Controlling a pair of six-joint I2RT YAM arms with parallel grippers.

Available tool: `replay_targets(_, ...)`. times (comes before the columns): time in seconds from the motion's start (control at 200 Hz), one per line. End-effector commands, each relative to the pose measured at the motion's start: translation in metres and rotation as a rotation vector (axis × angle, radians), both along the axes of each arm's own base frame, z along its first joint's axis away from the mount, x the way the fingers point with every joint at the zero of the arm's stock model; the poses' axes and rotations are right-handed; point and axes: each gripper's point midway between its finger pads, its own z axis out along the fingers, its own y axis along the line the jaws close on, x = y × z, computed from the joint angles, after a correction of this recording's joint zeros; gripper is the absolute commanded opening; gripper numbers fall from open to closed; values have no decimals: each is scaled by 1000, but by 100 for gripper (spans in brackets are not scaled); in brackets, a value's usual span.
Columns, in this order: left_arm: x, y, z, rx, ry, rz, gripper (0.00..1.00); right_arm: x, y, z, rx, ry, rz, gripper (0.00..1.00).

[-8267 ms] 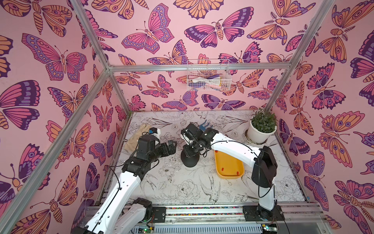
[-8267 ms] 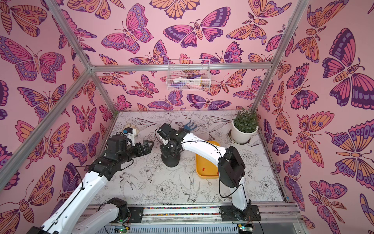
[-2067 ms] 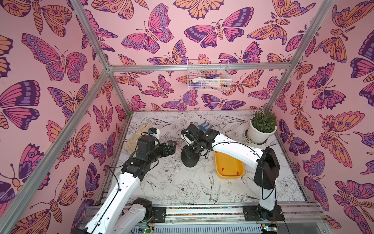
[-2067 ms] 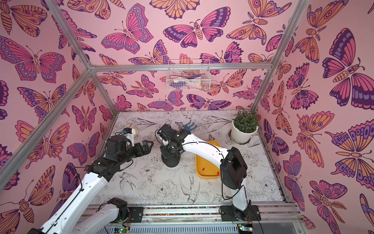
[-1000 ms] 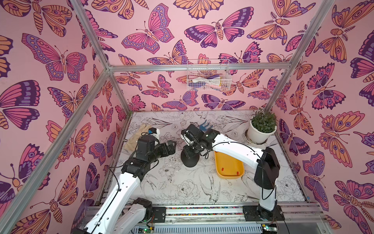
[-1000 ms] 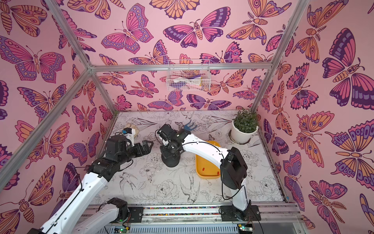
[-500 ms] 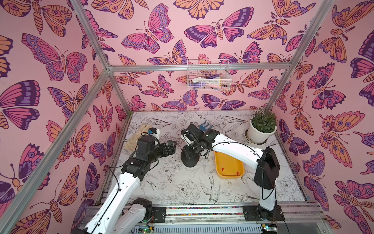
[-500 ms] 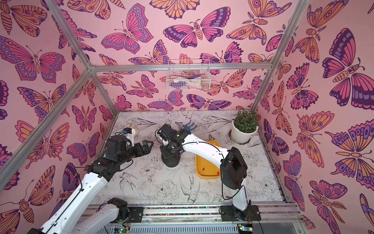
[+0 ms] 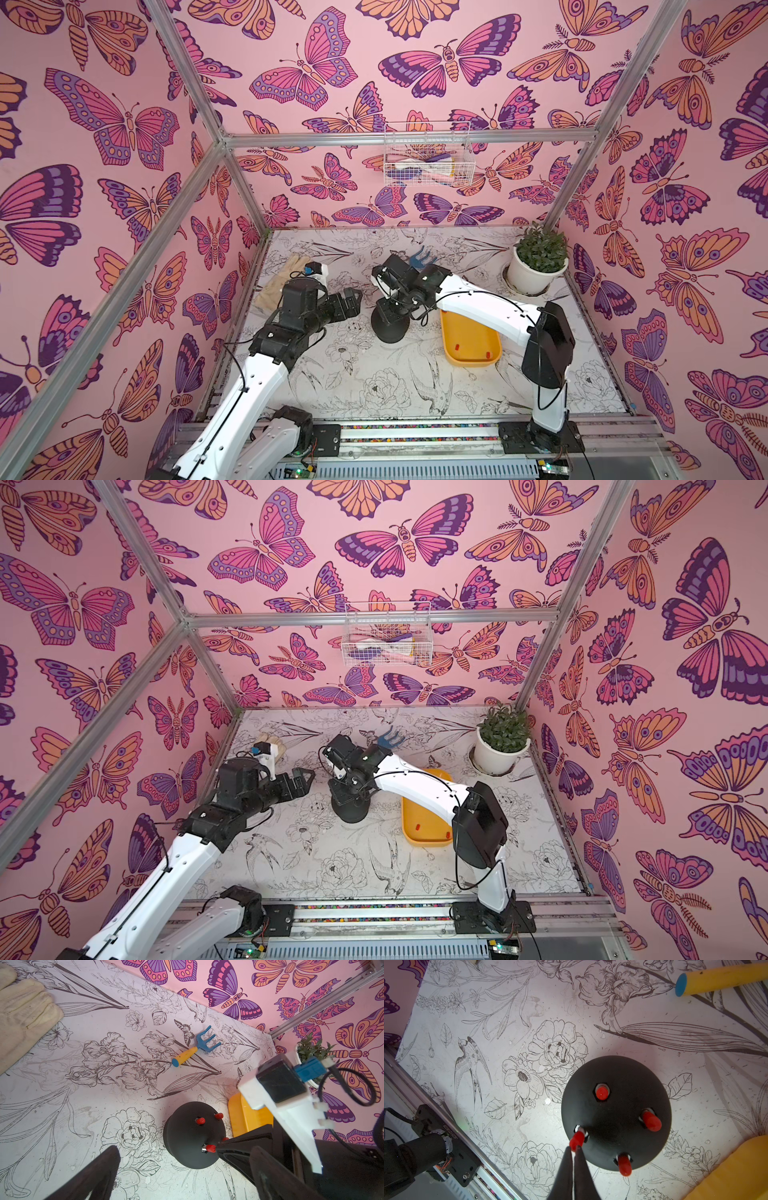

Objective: Cover the protruding screws with screw protection sleeves
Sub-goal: Attach the screw protection sleeve to the screw.

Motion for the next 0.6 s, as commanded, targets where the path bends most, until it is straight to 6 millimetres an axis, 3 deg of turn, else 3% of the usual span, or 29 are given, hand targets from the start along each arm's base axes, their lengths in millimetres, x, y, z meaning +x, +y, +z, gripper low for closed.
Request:
replay_targets(0.0,-2,4,-5,14,1,10,100,-2,3,-1,-8,9,0,8)
replay_targets(0.596,-2,5,-5,16,2,11,100,-1,3,-7,-15,18,-3,8)
